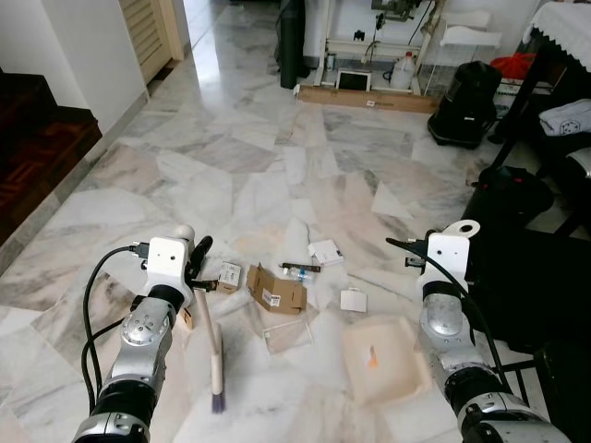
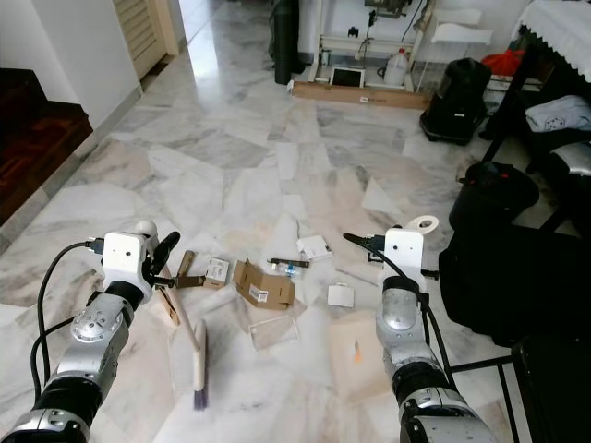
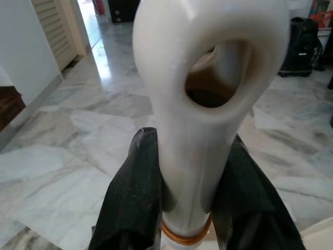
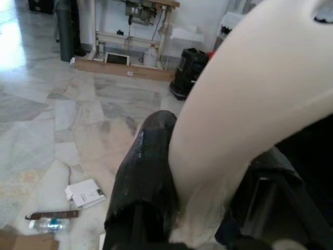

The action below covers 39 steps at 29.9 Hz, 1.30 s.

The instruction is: Sweep floor

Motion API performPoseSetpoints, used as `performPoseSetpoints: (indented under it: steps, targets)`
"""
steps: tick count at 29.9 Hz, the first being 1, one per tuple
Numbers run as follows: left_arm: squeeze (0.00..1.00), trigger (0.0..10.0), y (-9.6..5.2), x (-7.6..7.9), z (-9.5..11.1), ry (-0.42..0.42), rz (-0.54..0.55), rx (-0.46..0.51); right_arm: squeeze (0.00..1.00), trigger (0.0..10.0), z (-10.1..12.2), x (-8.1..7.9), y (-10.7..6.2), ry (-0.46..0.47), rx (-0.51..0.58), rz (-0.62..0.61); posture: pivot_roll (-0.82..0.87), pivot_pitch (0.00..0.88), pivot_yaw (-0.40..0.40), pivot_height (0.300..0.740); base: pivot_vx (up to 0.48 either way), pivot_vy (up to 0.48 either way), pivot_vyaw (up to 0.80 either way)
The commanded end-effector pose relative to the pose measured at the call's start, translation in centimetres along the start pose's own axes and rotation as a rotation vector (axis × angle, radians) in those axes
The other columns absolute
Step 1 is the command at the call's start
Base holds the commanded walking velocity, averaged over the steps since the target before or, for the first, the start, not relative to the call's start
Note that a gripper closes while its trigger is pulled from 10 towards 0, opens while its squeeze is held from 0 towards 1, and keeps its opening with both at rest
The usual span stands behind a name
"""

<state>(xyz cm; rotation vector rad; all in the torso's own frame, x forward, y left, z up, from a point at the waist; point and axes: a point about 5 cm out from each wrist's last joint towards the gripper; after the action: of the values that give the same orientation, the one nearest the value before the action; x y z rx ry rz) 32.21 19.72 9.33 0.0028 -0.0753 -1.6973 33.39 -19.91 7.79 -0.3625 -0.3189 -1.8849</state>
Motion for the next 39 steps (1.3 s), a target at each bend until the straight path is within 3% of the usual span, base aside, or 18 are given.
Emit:
performPoseSetpoints:
  steps: [1, 5, 16, 23, 39]
  targets:
    - [0.00, 10.0, -0.2, 0.2, 0.4, 0.005, -0.017, 0.006, 0.00, 10.0, -0.3, 0.3, -0.2, -0.022, 0.004, -0.011, 0.02, 0.000, -0.046, 0.740, 0.000, 0.000, 0.00]
    - [0.00, 10.0, -0.5, 0.4, 0.7, -0.004, -0.032, 0.008, 0.00, 10.0, -0.4, -0.2, -0.6, 0.012, 0.008, 0.018, 0.02, 0.000, -0.050, 0.740, 0.000, 0.000, 0.00]
    - [0.00, 10.0, 0.3, 1.1, 1.3, -0.045, -0.050, 0.011, 0.00, 10.0, -1.7, -0.9, -1.0, 0.244, -0.131, 0.002, 0.02, 0.000, -0.048, 0.740, 0.000, 0.000, 0.00]
    - [0.00, 10.0, 1.4, 1.2, 2.3, -0.052, -0.064, 0.027, 0.00, 10.0, -1.3, -1.0, -1.2, 0.218, -0.085, 0.001, 0.01, 0.000, -0.021, 0.740, 0.000, 0.000, 0.00]
    - [0.00, 10.0, 1.4, 1.5, 3.0, -0.052, -0.074, 0.058, 0.00, 10.0, -2.5, 0.1, -1.7, 0.218, -0.104, -0.033, -0.01, 0.043, -0.030, 0.740, 0.000, 0.000, 0.00]
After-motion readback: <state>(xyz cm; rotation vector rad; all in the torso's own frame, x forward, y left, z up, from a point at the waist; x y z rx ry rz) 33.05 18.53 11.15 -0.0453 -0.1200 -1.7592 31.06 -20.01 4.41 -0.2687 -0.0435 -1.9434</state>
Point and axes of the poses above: a point about 5 cm out from each wrist's last joint towards the gripper, its own y axis pointing out of the wrist towards the gripper, its own z axis along the axis of the wrist's last joint, x = y × z, and after that the axes turned 10 degrees about -y, right-handed
